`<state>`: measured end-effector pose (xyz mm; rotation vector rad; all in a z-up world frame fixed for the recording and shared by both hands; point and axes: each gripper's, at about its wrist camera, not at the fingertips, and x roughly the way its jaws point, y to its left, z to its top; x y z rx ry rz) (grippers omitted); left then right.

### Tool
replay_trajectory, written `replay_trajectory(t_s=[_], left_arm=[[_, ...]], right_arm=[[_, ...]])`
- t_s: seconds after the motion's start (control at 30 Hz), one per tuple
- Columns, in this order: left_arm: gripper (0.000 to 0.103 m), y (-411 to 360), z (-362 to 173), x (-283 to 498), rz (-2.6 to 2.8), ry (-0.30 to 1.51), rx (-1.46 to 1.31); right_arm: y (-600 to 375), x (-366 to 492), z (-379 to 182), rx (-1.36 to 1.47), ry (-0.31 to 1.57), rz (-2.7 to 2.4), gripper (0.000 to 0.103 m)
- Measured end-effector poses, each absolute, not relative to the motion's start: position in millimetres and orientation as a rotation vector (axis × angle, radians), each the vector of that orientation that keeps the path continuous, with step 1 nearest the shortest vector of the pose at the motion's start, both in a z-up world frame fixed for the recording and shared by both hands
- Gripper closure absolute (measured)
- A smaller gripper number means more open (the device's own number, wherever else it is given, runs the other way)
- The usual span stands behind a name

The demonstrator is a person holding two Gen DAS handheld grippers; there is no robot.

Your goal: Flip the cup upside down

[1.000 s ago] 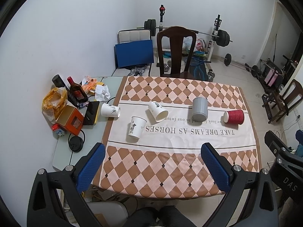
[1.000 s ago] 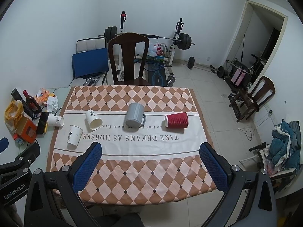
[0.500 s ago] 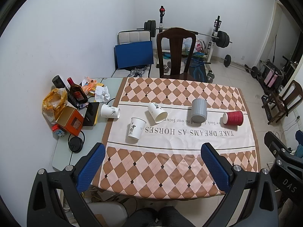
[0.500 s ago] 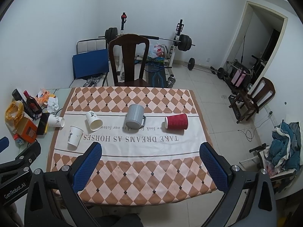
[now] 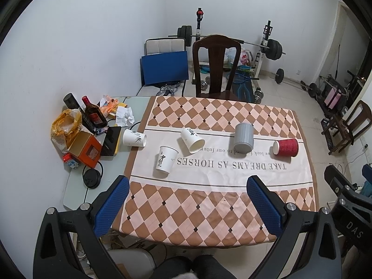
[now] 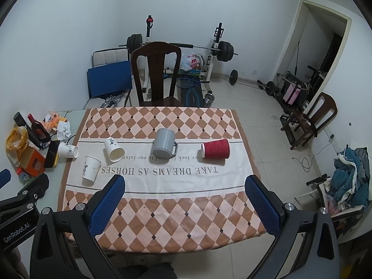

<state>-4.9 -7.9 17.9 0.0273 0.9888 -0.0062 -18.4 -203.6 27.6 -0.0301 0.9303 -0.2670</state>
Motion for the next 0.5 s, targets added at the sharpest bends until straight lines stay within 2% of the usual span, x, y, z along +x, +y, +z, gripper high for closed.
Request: replay_trajectory(t_s=[0.07, 0.2, 0.3, 0.5], left_arm=[[0.000, -6, 12, 3, 0.021, 0.986, 0.032], [0.000, 2, -17, 31, 0.079, 1.018, 0.056], [0.000, 13, -53, 65, 0.145, 1.074, 0.096], [0.000, 63, -148, 115, 0.214, 1.234, 0.130]], right_arm=[[-212, -8, 42, -0.023, 0.940, -0.269, 0.000], [-212, 19, 12, -0.017, 0.988, -0.246, 0.000], [-208, 57, -31, -0.009, 1.088, -0.224, 0.000], [-177, 117, -153, -0.024, 1.275, -0.174, 0.001]])
